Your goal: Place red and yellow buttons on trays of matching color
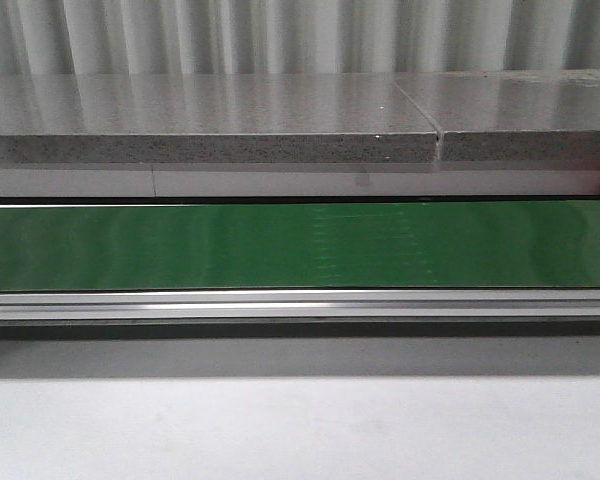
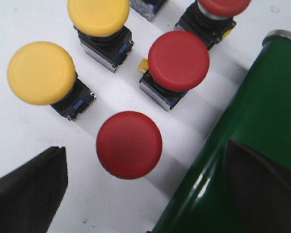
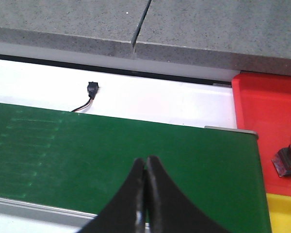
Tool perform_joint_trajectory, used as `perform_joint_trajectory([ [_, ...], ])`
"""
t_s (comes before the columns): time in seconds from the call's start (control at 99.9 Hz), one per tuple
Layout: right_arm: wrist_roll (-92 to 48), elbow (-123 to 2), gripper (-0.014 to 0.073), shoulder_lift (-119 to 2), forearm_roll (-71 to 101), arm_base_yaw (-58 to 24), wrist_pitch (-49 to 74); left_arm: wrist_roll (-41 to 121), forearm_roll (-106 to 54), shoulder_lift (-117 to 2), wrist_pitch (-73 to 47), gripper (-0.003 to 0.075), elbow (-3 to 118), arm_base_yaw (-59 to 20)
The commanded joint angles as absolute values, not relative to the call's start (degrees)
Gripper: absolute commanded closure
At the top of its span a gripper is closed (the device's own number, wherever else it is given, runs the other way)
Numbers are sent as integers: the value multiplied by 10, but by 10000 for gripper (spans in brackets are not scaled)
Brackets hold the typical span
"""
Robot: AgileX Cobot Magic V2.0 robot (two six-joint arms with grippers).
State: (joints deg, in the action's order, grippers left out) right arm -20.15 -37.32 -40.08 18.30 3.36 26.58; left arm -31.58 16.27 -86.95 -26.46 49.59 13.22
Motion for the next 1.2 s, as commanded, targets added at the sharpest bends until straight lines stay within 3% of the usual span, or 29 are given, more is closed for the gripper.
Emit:
perform_joint_trajectory([
  [0.0,-208,-389,662,-398,189,33,229,-321,162,-859,-237,83,518,142],
  [0.831,-208,-389,662,-398,189,33,229,-321,148,-911,-215,92,519,149],
  [0.951,-208,-389,662,-398,189,33,229,-321,148,-911,-215,195,519,149],
  [1.191,-208,-389,662,-398,189,33,229,-321,148,-909,-217,536,519,149],
])
